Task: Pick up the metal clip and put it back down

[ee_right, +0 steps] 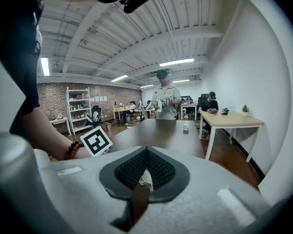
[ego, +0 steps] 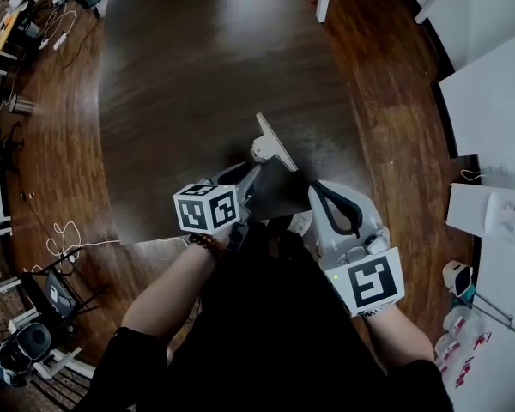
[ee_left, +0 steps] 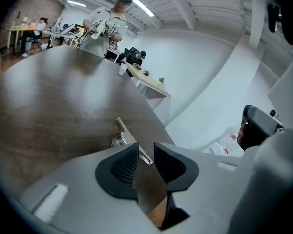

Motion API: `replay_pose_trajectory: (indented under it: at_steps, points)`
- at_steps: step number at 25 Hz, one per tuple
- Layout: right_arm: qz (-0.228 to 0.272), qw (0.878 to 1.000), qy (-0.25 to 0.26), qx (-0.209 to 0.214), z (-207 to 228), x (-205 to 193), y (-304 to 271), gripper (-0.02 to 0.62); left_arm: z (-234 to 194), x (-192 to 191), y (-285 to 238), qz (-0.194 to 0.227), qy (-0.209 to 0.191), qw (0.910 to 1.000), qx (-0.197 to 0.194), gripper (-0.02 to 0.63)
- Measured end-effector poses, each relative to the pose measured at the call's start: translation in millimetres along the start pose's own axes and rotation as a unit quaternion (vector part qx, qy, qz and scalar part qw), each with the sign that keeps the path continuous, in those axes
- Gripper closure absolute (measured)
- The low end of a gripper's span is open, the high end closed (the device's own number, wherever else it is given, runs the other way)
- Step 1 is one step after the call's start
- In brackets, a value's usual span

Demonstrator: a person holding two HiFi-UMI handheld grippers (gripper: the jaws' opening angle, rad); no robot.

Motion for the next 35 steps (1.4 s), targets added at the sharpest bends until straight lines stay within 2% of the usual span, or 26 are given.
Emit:
replay_pose_trajectory:
  at_steps: [4, 7, 11, 18, 20, 22, 26, 35]
  points:
    - [-0.005, 1.000, -0.012, -0.012, 2, 3, -14, 0.606, -24, -1, -22, -0.021, 0.063, 0.9977, -0.009, 0.472]
    - [-0.017, 1.000, -0.015, -0.021, 2, 2, -27, 0.606, -38, -5, -39, -0.042, 0.114, 0.9922, -0.025, 0.459]
    - [-0.030, 0.999, -0.025, -0.036, 9, 1, -36, 0.606, -48, -7, -60, -0.058, 0.145, 0.9871, -0.036, 0.457]
    - [-0.046, 0.997, -0.036, -0.055, 14, -8, -43, 0.606, -53, -5, -85, -0.071, 0.174, 0.9803, -0.062, 0.473]
    - [-0.048, 0.996, -0.038, -0.059, 12, -9, -43, 0.606, -51, -5, -87, -0.067, 0.183, 0.9778, -0.077, 0.504]
    - [-0.048, 0.996, -0.039, -0.062, 11, -10, -43, 0.606, -49, -4, -89, -0.063, 0.192, 0.9754, -0.088, 0.561]
    - [-0.047, 0.996, -0.037, -0.060, 9, -9, -41, 0.606, -48, -2, -88, -0.057, 0.206, 0.9718, -0.098, 0.576]
    - [-0.033, 0.999, -0.025, -0.029, 21, -9, -24, 0.606, -17, 19, -56, -0.006, 0.164, 0.9800, -0.113, 0.581]
Point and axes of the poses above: the fingertips, and each gripper's own axes: y backward along the fingers, z to its right, x out of its top, the point moved 10 cm from there along y, backward along the fingers, and after that the axes turned 3 degrees about -y, right-handed, at the moved point
